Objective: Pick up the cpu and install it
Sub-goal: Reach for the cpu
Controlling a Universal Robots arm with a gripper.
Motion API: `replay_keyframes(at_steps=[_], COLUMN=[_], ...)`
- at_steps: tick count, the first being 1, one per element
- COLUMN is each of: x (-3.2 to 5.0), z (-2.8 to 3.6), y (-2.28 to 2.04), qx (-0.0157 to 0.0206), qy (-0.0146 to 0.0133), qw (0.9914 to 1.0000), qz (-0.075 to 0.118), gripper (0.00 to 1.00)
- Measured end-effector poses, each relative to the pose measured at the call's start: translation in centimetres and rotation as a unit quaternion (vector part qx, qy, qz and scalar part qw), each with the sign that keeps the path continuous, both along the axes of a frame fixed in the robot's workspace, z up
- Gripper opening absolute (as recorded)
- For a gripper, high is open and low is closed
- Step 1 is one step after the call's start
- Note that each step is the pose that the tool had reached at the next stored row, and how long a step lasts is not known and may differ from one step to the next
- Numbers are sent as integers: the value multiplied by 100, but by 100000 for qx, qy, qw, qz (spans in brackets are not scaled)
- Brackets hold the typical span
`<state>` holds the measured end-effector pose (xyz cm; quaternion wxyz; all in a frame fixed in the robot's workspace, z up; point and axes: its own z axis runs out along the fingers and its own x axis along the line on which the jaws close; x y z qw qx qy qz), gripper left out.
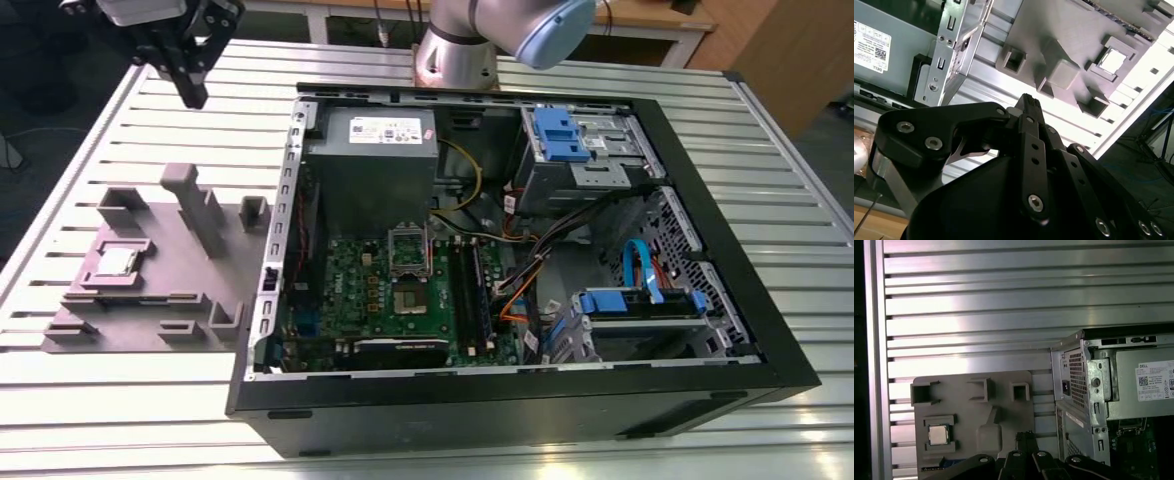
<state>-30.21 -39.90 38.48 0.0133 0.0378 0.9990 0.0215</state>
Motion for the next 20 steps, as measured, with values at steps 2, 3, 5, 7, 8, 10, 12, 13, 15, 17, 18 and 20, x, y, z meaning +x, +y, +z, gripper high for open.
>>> replay_keyframes(at_steps=[2,3,5,7,8,10,12,13,15,17,18,20], x=[-28,-41,-67,-98,-116,-157,-195,-214,-254,-288,-303,-323], z=[-12,-18,-33,-48,-56,-71,-87,-95,-112,-127,-132,-141], y=[0,0,0,0,0,0,0,0,0,0,0,0], qx=[-5,-4,-3,-3,0,-3,-1,0,-1,-2,-5,-3], qy=[4,3,1,2,-1,2,0,-1,1,0,3,2], qw=[100000,100000,100000,100000,100000,100000,100000,100000,100000,100000,100000,100000], qz=[1,-1,-1,-3,-4,-3,-2,0,0,2,2,-3], gripper=[10,10,10,10,10,10,10,10,10,10,10,10])
